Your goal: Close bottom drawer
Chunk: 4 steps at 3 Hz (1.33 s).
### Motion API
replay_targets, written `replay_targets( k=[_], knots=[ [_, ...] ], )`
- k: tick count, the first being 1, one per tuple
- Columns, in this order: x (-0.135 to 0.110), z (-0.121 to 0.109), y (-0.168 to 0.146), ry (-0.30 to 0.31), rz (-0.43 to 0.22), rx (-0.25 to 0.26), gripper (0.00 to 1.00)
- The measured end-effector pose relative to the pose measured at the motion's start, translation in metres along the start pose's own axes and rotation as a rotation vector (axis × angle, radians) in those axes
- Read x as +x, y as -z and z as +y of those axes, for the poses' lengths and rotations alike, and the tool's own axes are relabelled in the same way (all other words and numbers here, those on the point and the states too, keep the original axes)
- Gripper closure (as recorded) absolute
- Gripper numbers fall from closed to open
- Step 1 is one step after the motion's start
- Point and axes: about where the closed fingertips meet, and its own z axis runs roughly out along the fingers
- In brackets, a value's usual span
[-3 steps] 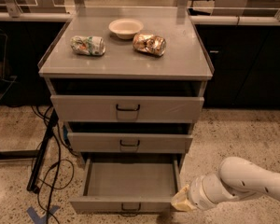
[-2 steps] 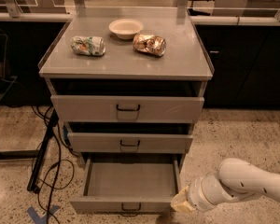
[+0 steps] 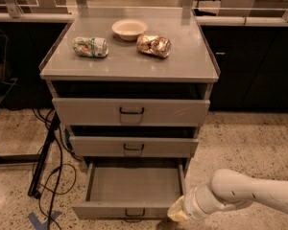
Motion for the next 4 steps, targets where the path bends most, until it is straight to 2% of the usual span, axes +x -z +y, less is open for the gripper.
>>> replay_targets(
  k=[2, 3, 4],
  knots=[
    [0.007, -0.048, -0.074, 0.026, -0.068, 0.040, 1.00],
    [0.024, -0.074, -0.098, 0.011, -0.092, 0.048, 1.00],
    [0.053, -0.099, -0.118, -0.073, -0.113, 0.022, 1.00]
  ],
)
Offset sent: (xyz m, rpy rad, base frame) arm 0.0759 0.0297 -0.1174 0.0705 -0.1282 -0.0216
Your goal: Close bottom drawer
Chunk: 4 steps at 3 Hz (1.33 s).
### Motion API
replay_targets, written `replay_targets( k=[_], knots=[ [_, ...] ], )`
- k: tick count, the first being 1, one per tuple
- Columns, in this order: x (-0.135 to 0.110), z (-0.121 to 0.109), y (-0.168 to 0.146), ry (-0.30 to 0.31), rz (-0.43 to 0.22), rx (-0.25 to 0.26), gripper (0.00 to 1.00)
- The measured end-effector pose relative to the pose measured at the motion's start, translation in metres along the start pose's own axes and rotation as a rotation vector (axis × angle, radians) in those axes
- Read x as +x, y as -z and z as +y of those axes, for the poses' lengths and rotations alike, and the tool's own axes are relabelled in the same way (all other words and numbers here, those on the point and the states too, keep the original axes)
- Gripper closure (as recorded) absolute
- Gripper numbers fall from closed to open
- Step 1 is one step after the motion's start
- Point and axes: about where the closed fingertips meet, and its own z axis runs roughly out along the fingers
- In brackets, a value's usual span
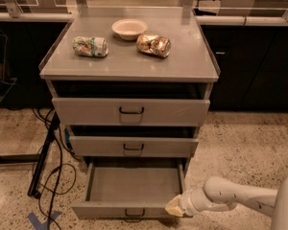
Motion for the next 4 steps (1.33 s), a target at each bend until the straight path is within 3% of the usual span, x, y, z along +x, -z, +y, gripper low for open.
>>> replay_targets(
  k=[2, 4],
  knots=[
    [0.006, 0.000, -0.013, -0.023, 0.015, 0.003, 1.00],
    [0.050, -0.023, -0.057, -0.109, 0.040, 0.049, 1.00]
  ],
)
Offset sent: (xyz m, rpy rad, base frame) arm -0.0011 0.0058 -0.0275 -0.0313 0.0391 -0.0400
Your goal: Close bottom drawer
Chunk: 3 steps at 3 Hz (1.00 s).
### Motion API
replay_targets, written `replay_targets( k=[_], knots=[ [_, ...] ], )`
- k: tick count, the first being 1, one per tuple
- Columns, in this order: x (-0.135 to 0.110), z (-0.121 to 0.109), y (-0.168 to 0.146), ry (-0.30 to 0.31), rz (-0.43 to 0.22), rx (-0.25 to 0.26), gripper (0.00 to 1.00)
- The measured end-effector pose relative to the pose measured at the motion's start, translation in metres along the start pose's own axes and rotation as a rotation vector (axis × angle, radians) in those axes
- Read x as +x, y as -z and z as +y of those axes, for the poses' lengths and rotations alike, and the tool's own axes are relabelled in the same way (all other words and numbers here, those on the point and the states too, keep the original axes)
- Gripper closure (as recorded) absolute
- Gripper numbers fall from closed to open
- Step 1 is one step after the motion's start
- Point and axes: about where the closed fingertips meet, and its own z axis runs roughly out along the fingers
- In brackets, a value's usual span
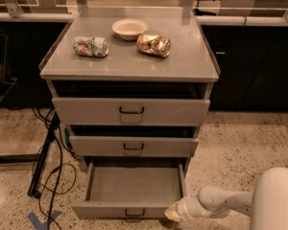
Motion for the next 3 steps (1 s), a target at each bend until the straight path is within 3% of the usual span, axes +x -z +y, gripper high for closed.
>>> replay_targets(
  k=[1, 3],
  knots=[
    [0.0167, -0.0117, -0.0214, -0.035, 0.001, 0.008, 1.00],
    [0.0174, -0.0120, -0.0229, -0.037, 0.000, 0.007, 0.50]
  ],
)
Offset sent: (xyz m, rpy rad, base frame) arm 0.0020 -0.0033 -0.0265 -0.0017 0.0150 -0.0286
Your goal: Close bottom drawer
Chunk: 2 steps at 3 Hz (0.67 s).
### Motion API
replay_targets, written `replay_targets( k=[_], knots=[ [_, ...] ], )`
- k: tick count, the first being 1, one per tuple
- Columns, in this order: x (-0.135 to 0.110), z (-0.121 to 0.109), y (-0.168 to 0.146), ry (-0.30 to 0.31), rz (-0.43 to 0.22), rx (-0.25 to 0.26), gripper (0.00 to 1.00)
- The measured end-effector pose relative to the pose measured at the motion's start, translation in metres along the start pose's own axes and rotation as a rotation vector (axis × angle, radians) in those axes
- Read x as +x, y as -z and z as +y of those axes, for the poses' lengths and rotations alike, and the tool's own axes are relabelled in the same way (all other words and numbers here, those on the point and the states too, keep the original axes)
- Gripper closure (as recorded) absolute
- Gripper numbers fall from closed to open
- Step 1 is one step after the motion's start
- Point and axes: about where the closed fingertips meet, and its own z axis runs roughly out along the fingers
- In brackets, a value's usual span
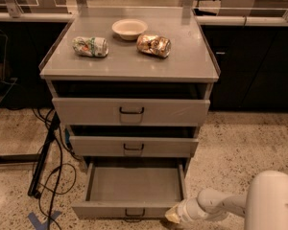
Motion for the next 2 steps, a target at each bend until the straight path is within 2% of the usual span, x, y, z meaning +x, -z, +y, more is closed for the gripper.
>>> replay_targets(
  k=[1, 2],
  knots=[
    [-0.0001, -0.0001, 0.0000, 0.000, 0.000, 0.000, 0.26],
    [-0.0067, -0.0094, -0.0084, 0.013, 0.026, 0.023, 0.00]
  ],
)
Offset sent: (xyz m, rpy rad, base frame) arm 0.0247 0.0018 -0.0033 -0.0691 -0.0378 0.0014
